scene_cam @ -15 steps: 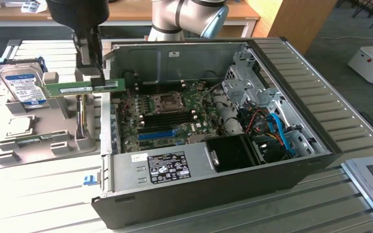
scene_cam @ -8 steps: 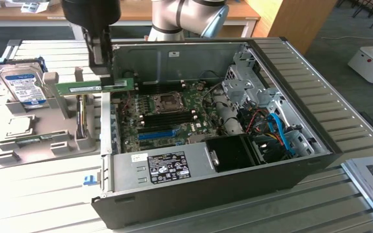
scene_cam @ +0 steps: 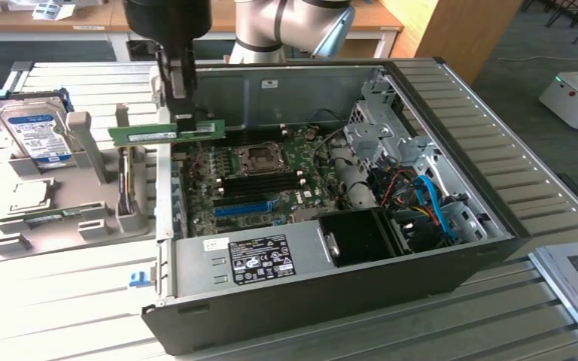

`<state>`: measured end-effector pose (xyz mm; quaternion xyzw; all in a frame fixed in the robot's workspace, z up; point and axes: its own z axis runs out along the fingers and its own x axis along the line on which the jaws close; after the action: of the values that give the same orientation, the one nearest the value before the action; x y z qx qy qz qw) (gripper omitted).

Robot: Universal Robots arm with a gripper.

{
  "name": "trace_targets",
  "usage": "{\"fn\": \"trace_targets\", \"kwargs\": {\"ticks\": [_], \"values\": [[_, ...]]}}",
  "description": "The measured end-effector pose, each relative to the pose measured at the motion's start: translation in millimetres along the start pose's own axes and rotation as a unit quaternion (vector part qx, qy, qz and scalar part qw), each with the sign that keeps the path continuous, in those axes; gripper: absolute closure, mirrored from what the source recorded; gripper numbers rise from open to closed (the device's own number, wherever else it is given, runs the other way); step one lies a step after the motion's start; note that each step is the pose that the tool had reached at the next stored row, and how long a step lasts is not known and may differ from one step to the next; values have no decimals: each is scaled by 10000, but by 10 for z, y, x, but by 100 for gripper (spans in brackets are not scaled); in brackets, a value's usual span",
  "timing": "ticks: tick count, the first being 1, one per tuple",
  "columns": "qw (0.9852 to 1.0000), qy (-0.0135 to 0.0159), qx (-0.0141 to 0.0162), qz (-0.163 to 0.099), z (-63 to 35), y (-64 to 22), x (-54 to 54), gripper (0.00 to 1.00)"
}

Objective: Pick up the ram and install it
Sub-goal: 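Pick up the ram and move it above insertion slot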

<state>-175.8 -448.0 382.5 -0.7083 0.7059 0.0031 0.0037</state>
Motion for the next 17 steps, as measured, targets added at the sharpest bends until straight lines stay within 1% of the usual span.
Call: {"fn": "trace_targets", "kwargs": {"ticks": [17], "values": [[10000, 0, 0, 0, 1, -474, 2, 88]]}}
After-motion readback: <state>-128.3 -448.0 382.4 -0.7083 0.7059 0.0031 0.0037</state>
